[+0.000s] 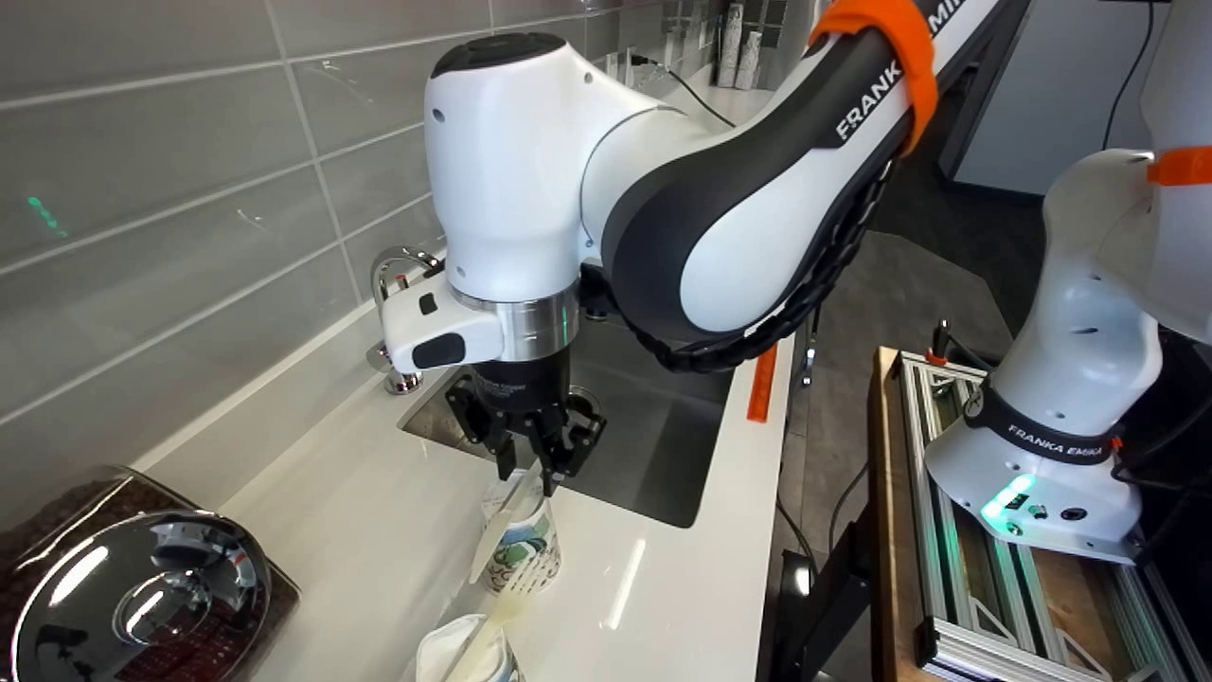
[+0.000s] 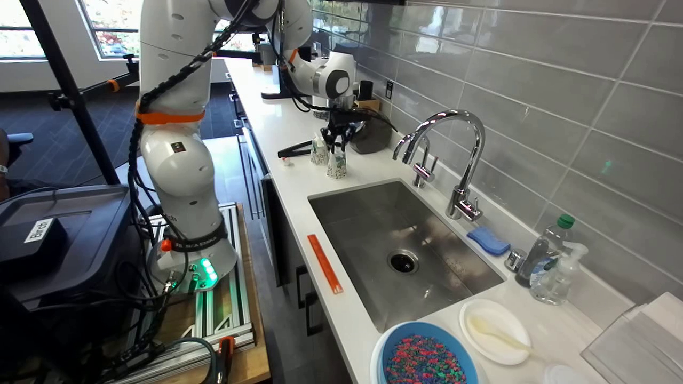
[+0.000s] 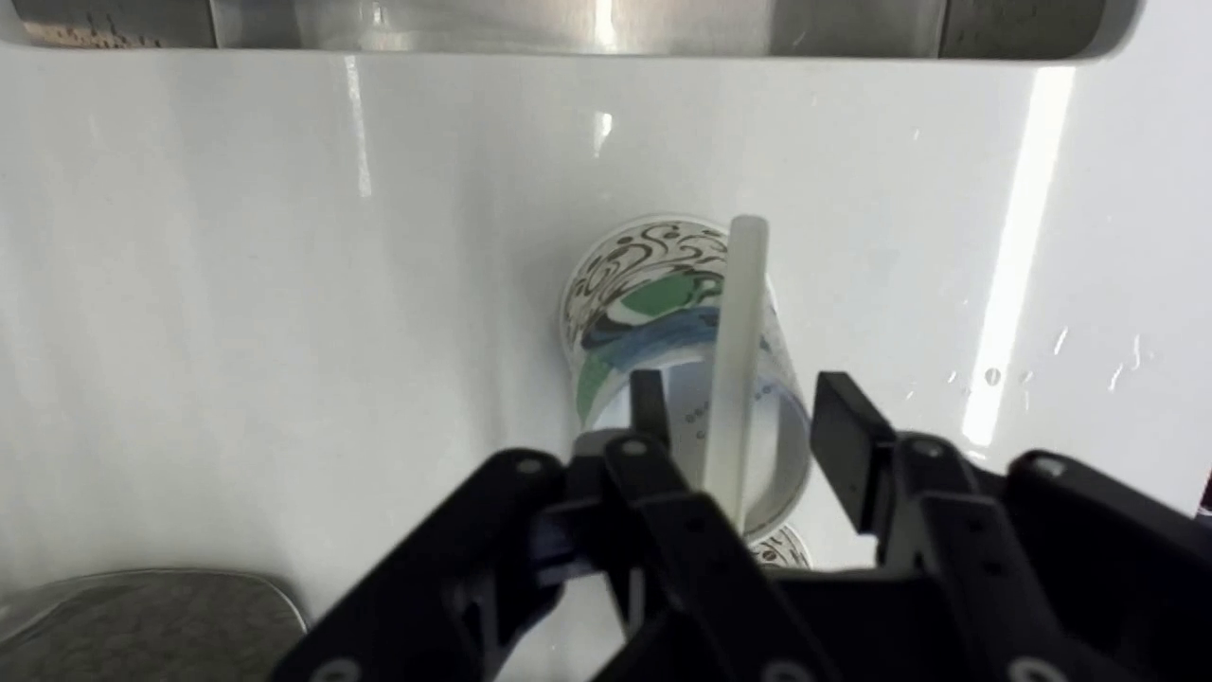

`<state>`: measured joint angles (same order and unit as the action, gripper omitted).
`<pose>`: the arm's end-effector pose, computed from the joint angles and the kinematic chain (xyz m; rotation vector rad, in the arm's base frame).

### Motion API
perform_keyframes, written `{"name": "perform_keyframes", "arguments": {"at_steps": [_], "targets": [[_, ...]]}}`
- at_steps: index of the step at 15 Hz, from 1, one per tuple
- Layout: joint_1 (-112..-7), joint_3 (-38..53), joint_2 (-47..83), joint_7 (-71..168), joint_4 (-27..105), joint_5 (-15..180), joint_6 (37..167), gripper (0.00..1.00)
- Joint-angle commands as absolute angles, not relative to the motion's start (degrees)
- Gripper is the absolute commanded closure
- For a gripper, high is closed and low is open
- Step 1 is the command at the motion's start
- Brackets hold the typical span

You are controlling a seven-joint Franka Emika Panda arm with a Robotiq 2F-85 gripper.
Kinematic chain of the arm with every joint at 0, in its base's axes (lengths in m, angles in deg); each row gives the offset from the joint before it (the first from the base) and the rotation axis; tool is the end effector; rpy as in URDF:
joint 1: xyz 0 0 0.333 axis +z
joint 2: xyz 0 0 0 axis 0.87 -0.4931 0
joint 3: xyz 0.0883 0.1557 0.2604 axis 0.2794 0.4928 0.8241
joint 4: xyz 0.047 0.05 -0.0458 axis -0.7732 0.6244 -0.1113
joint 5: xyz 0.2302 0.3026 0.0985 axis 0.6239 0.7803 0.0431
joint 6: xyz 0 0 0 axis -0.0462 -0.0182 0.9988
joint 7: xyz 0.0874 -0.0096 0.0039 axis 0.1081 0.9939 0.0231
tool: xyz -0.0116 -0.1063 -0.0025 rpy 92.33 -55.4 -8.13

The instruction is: Pick up the fork on the plate and put it on the cup

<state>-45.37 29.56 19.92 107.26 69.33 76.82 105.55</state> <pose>0.4777 0.3101 0.2920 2.1448 2.2641 0.0343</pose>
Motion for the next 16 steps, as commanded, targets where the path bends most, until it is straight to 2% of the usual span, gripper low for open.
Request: {"name": "perform_keyframes", "arguments": {"at_steps": [1, 4, 16], "targets": [[-45.18, 29.76, 19.75, 106.54, 69.01, 75.71, 105.88, 0.22], [-45.26, 29.77, 20.2, 106.48, 69.28, 75.84, 106.04, 0.01], [-46.86, 29.9, 27.99, 106.58, 73.6, 82.48, 106.12, 0.0]]}}
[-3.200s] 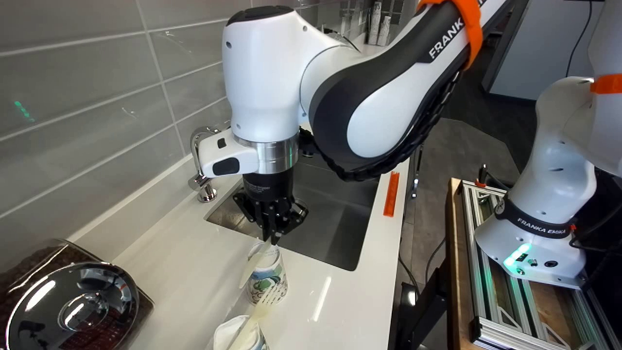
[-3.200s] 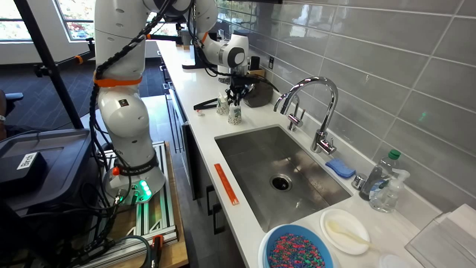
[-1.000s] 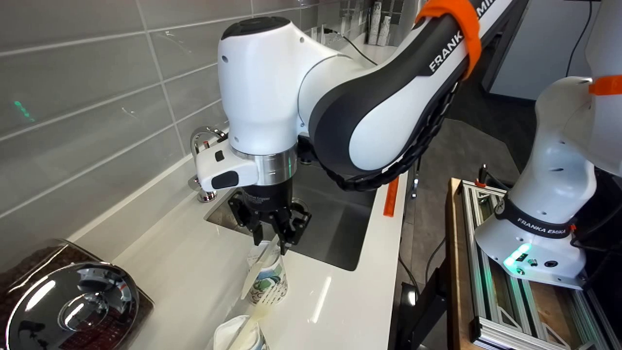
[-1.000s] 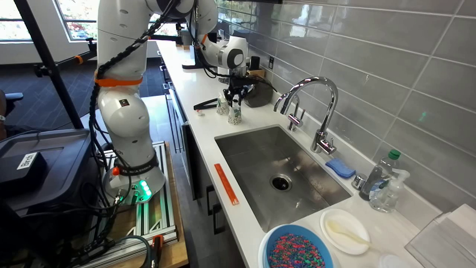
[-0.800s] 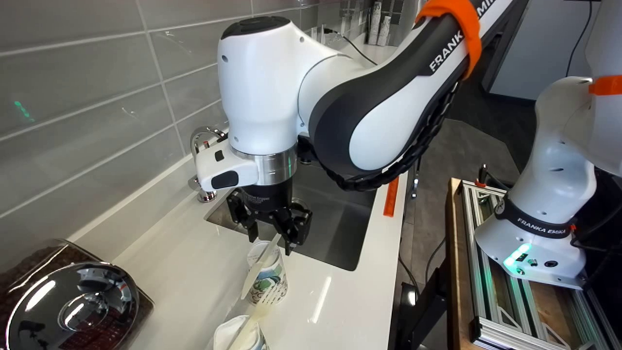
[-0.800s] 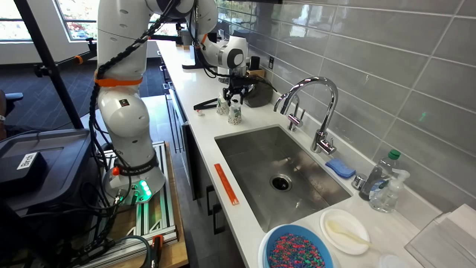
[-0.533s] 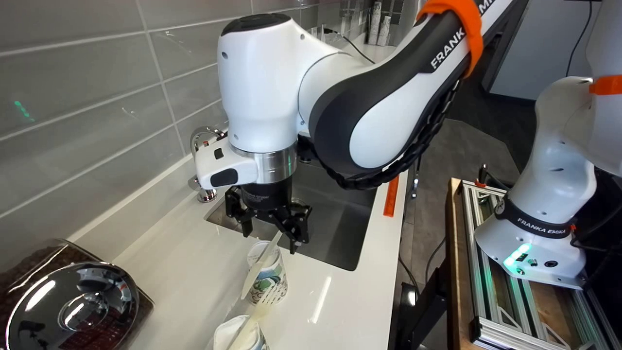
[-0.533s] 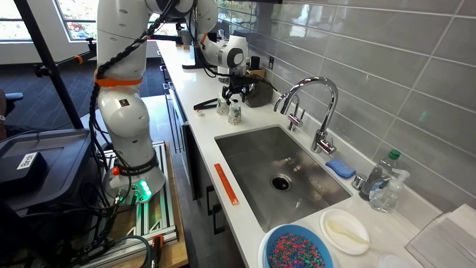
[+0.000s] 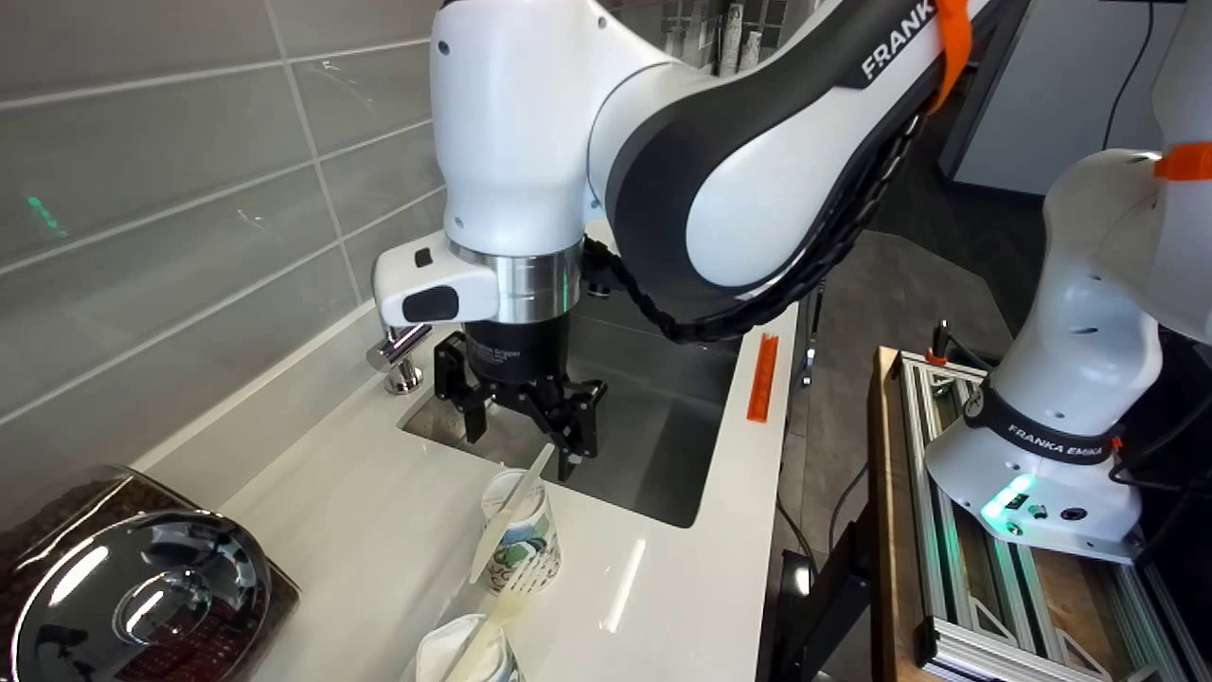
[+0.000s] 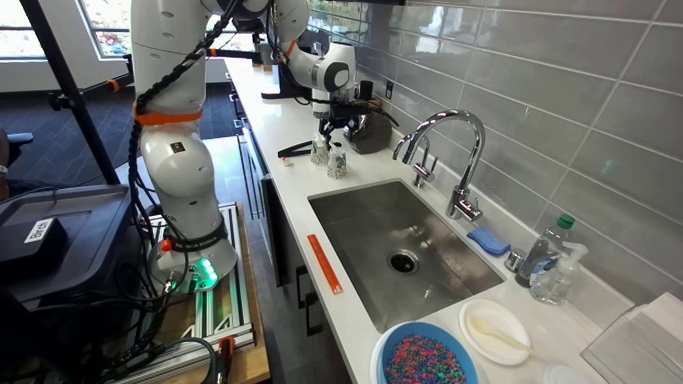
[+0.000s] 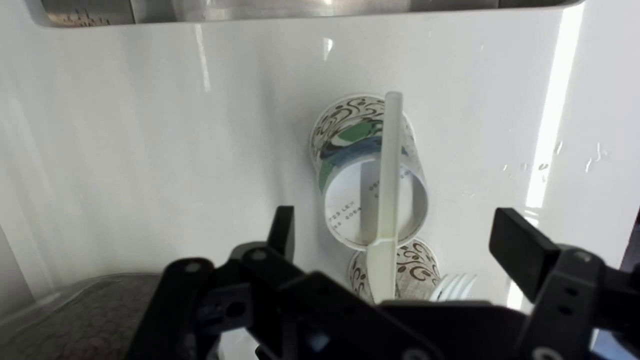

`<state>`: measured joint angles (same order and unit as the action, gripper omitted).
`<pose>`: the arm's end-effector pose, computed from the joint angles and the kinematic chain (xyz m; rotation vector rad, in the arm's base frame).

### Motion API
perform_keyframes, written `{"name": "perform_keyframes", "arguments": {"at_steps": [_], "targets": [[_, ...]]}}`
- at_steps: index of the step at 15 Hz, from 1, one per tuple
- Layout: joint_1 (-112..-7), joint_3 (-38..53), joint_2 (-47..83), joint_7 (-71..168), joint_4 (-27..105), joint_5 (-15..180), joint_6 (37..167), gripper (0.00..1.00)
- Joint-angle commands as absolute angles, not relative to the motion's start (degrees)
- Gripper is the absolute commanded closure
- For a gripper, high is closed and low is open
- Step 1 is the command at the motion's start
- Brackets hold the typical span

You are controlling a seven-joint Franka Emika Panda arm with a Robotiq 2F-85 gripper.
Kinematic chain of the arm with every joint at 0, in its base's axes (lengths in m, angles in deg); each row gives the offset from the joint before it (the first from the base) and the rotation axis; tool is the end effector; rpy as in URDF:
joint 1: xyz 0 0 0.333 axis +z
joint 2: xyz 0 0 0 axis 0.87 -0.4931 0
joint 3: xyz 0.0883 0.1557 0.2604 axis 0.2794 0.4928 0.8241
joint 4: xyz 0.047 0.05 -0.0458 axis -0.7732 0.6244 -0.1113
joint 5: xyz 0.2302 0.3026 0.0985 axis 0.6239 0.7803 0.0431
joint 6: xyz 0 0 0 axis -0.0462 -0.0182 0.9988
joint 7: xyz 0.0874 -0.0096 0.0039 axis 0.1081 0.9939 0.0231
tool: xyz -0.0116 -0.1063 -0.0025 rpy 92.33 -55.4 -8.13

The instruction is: Pick up the fork on the plate and put it on the cup

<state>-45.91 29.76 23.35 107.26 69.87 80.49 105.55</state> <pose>0.4782 0.3065 0.3205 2.2121 2.2176 0.1116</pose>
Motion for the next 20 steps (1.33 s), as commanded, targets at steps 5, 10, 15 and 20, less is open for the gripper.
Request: {"name": "perform_keyframes", "arguments": {"at_steps": [5, 10, 15, 20], "targets": [[-47.07, 28.72, 34.39, 102.73, 77.33, 86.17, 104.24, 0.0], [-46.12, 27.63, 39.83, 93.01, 79.6, 88.0, 98.9, 0.0], [-45.07, 27.26, 43.71, 86.13, 80.77, 89.31, 94.28, 0.0], [-44.01, 26.83, 47.02, 80.58, 82.49, 89.64, 93.08, 0.0]]}}
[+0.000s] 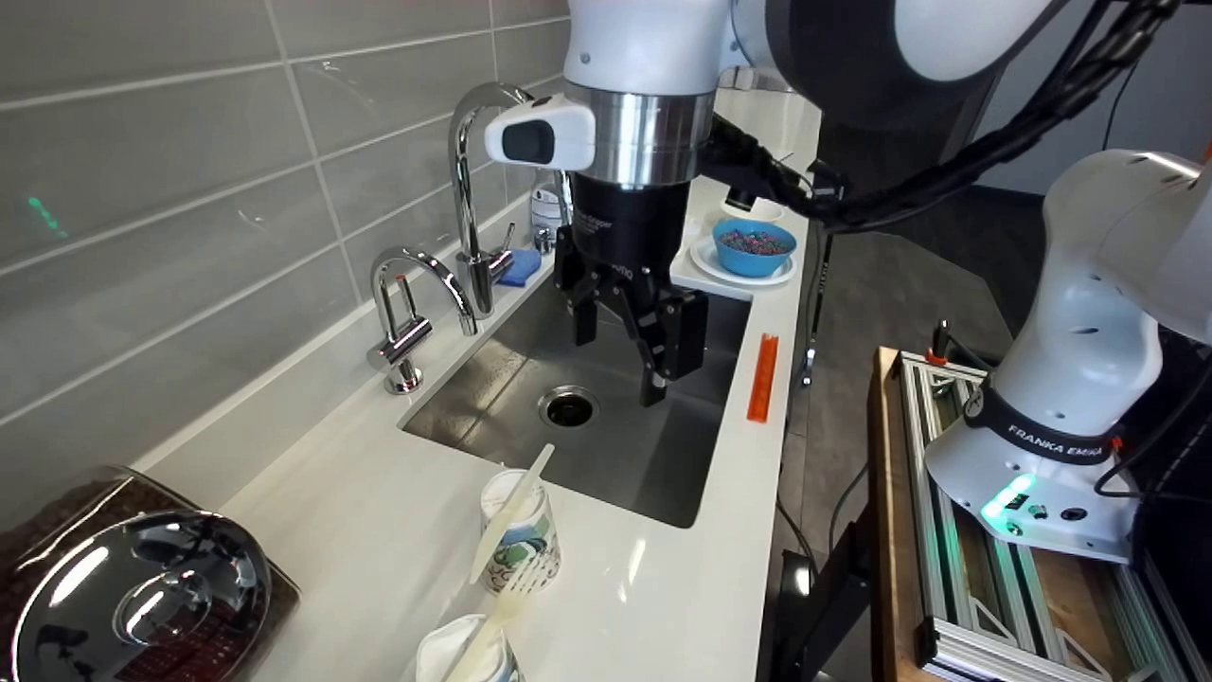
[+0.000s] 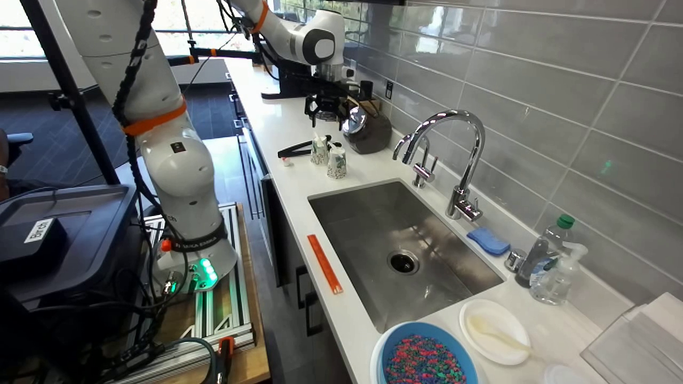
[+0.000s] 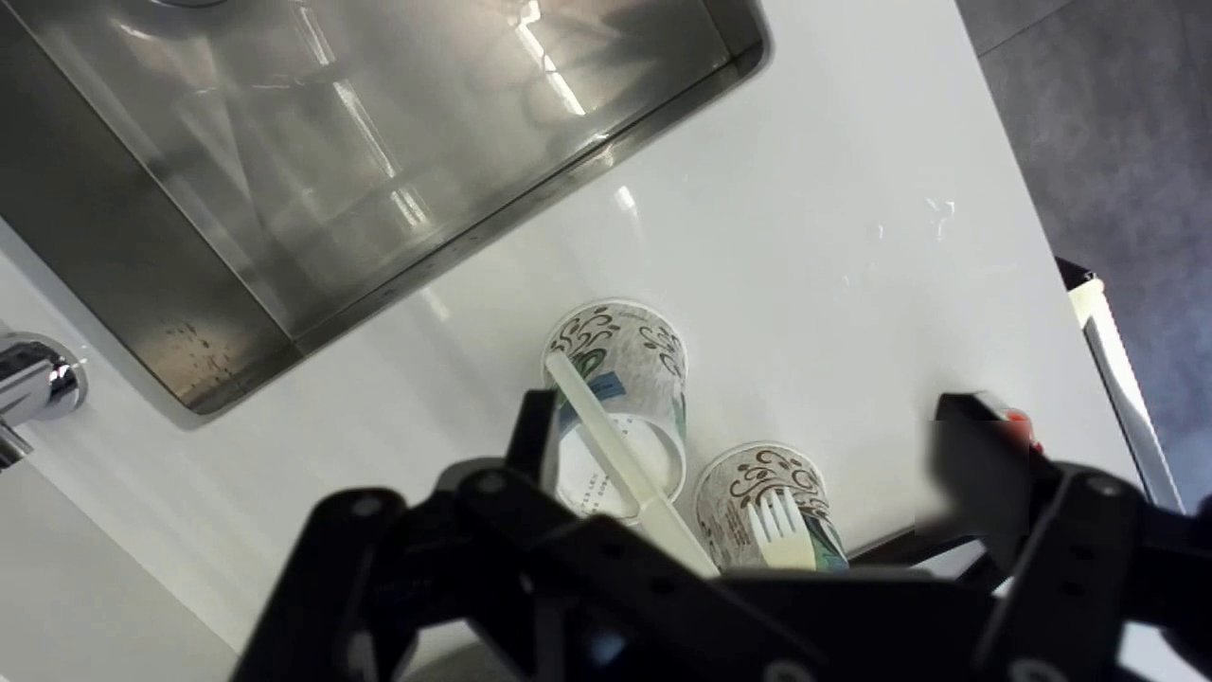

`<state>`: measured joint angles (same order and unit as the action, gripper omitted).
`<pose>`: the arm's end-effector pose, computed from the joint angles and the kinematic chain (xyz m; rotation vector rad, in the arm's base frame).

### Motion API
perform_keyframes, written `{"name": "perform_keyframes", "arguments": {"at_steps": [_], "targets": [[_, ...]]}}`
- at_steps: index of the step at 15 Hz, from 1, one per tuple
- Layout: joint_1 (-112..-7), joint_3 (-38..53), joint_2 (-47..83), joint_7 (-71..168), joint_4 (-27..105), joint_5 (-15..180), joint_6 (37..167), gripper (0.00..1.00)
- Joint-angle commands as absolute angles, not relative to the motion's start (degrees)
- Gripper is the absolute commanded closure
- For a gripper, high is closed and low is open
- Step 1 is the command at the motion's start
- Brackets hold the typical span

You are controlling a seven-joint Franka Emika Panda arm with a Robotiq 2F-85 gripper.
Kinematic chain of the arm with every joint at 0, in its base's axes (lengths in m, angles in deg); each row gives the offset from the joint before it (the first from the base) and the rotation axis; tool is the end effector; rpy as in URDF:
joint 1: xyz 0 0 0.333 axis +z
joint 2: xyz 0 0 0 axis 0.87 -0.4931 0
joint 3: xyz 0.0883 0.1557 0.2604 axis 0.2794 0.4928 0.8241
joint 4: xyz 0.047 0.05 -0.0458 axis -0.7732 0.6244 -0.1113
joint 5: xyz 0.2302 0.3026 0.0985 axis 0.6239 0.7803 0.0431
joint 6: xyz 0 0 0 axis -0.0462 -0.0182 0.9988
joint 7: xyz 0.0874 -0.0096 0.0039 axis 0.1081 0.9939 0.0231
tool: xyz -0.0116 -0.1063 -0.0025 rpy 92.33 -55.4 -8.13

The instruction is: Pick up the fork on the plate and put it on the cup

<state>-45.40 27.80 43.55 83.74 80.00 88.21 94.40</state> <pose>0.4142 0.2577 0.4022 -2.7149 -1.5784 -0.0556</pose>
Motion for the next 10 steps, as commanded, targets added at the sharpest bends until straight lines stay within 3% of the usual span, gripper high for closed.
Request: {"name": "perform_keyframes", "arguments": {"at_steps": [1, 10], "targets": [[-43.8, 26.66, 47.9, 79.6, 83.16, 89.87, 93.21, 0.0], [-42.85, 25.65, 54.6, 71.4, 87.27, 89.43, 91.72, 0.0]]}}
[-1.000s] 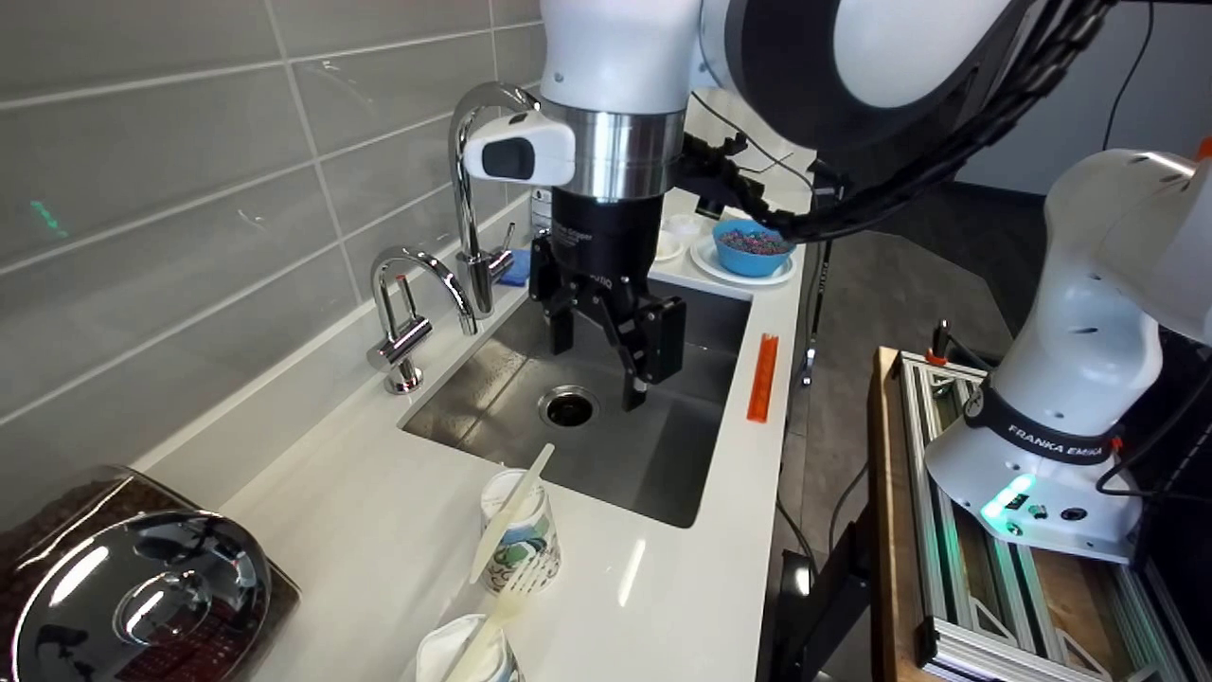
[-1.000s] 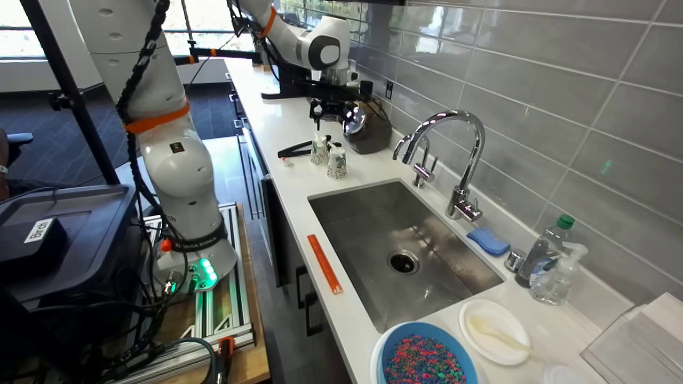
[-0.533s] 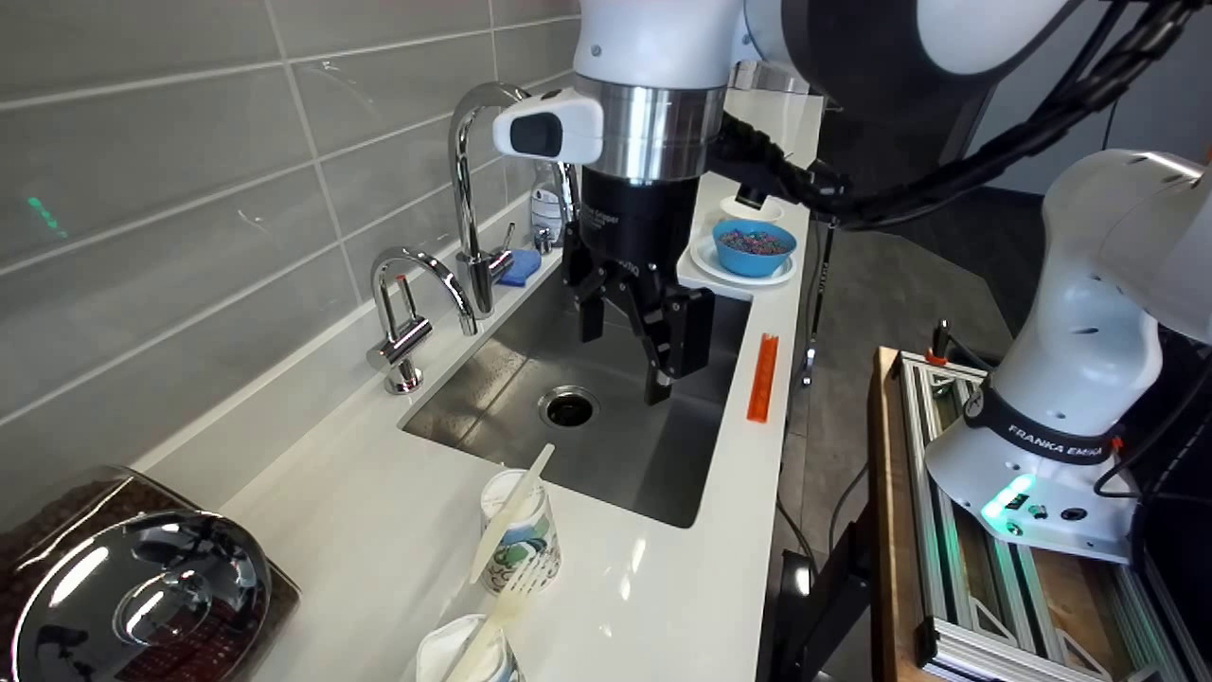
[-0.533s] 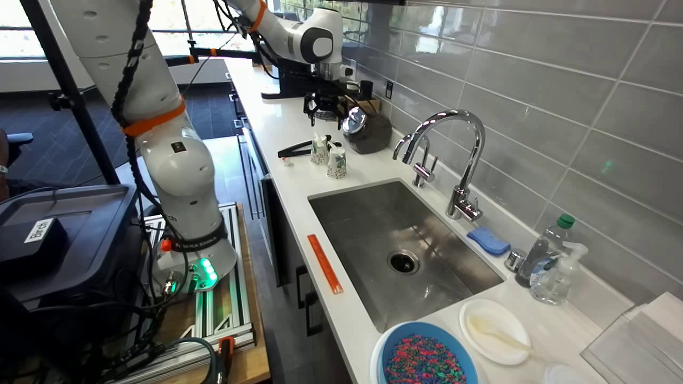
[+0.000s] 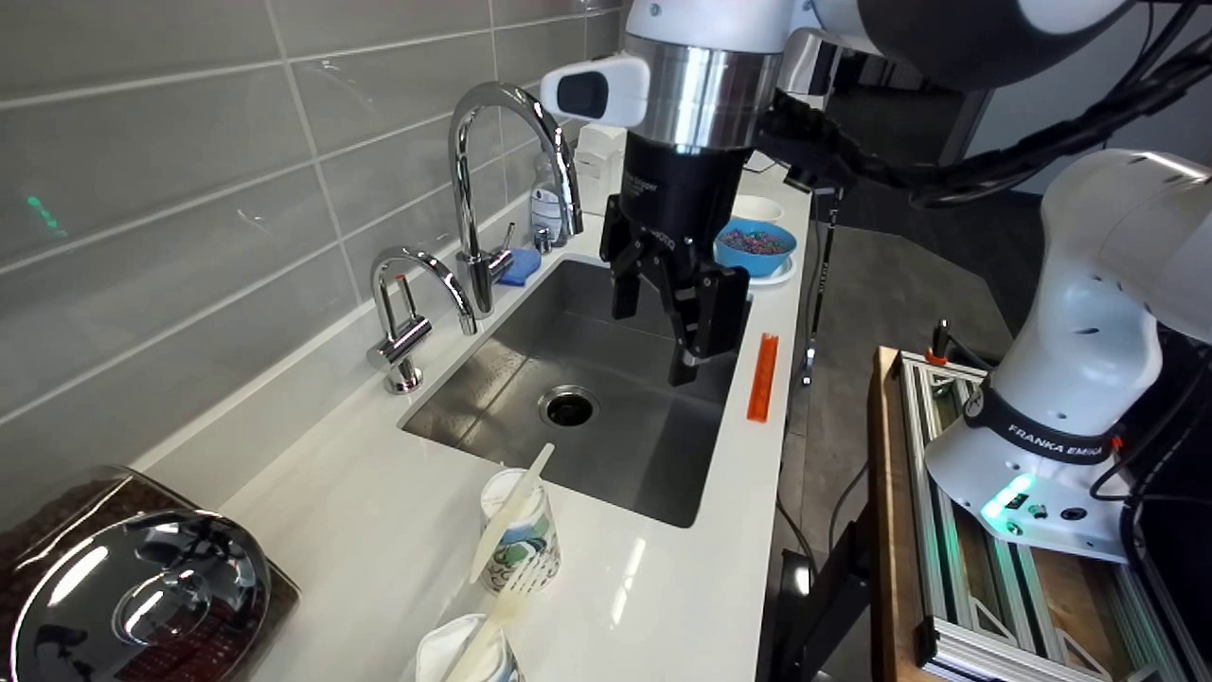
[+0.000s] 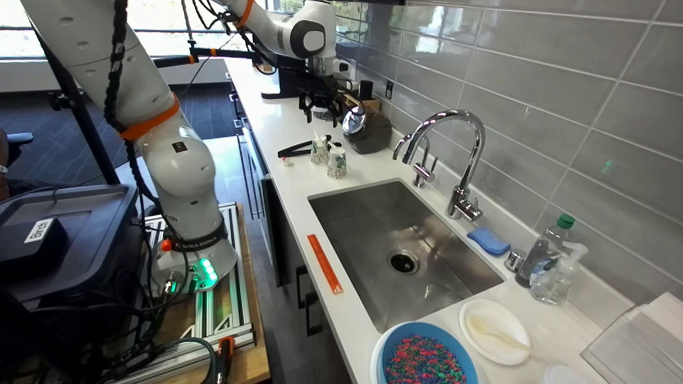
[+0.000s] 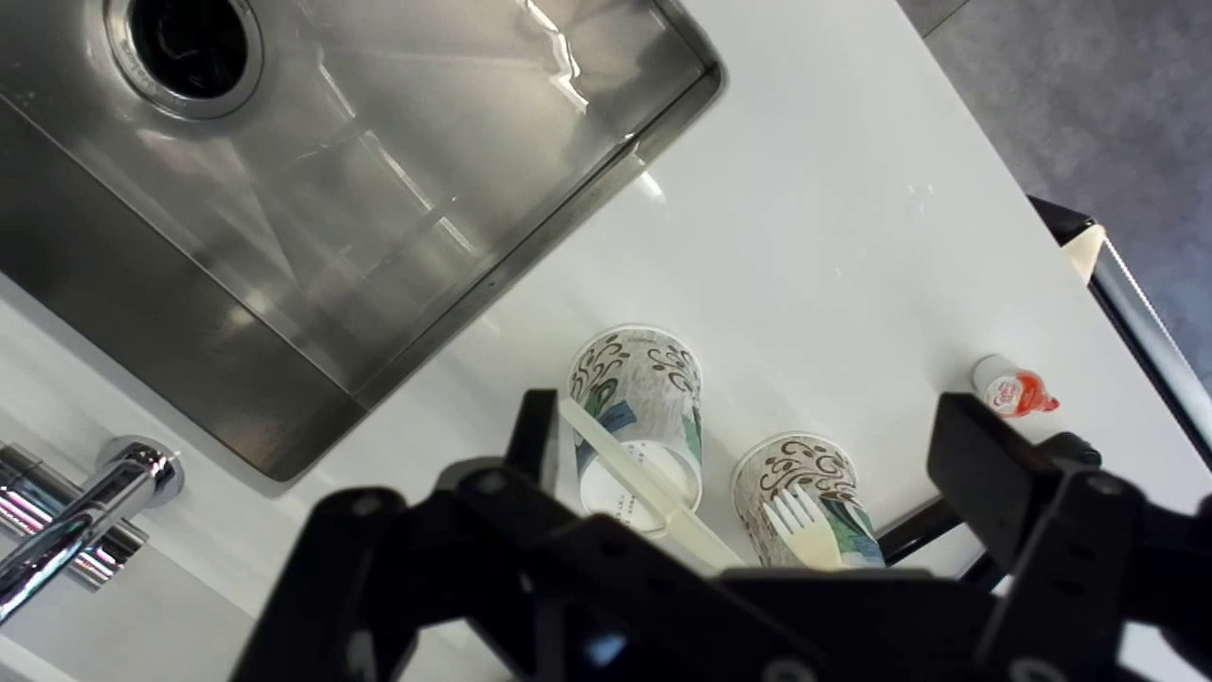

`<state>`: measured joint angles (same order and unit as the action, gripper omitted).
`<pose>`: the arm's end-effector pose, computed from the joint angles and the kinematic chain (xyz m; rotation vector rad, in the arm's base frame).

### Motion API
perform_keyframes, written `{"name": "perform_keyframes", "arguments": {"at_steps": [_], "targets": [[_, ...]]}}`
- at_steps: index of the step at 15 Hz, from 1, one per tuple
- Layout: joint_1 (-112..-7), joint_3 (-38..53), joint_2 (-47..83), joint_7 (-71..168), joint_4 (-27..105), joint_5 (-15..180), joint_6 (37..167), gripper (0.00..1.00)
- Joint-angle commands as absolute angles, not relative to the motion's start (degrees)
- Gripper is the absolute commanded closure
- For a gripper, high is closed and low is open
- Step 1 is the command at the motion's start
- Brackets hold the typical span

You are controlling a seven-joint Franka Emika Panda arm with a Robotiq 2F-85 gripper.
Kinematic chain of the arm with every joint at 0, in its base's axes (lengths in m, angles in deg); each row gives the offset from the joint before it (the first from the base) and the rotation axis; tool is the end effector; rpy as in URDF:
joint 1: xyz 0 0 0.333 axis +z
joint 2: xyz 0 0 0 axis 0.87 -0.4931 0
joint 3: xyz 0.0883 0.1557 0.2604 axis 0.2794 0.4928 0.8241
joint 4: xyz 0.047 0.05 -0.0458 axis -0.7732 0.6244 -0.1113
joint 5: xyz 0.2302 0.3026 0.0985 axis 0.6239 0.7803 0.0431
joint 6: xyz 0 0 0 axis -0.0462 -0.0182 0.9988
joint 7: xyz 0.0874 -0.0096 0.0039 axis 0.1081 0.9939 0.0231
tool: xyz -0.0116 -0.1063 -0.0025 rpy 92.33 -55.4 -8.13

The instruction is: Pick up the fork on the plate and put it on the cup

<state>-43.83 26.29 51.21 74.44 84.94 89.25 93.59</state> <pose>0.3851 0.2419 0.4227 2.8354 1.3307 0.1055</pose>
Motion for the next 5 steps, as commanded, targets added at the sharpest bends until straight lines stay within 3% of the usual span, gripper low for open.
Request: {"name": "perform_keyframes", "arguments": {"at_steps": [1, 5], "targets": [[-42.8, 25.32, 51.81, 73.36, 85.27, 88.88, 93.16, 0.0], [-42.65, 25.26, 53.2, 72.15, 86.23, 88.84, 93.04, 0.0]]}}
